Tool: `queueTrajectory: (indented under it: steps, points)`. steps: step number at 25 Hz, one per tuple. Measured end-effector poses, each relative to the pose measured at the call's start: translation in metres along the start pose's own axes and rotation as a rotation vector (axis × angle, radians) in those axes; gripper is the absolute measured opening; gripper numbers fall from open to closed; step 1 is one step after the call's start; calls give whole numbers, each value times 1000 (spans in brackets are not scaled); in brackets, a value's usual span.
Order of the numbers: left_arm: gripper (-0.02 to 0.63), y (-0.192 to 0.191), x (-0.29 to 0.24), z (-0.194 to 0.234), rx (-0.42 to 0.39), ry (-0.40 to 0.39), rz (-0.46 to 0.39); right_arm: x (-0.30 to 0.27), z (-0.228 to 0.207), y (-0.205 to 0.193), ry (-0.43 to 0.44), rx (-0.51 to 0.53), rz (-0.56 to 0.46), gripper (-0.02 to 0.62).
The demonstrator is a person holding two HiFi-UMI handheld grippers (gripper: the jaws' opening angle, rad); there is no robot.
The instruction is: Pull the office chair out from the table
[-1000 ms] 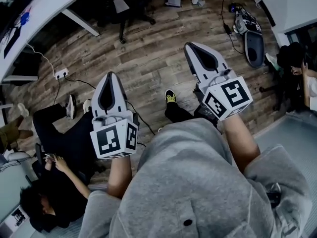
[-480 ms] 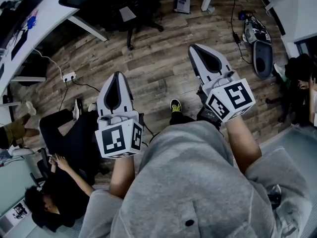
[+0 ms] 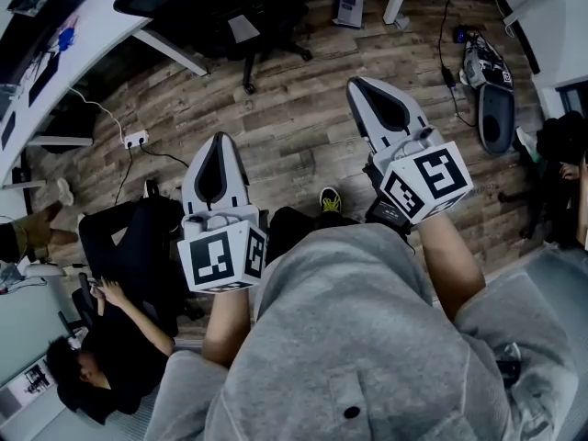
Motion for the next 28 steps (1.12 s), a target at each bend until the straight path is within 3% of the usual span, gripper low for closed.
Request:
queueTrajectory:
  steps: [14, 28]
  points:
    - [11, 3, -20, 13, -13, -27, -26, -17, 3, 3, -3, 47, -12, 29]
    - [11, 12, -103, 69, 23, -63, -26, -98, -22, 8, -58, 84, 47, 29]
Point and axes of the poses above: the fingertips, and each gripper's own axes: x backward along the fingers, z to its left, y out of its top, the point moved 6 cm from there along x, backward along the fingers, and after that the axes turned 3 degrees about z, right-handed, at the moved point
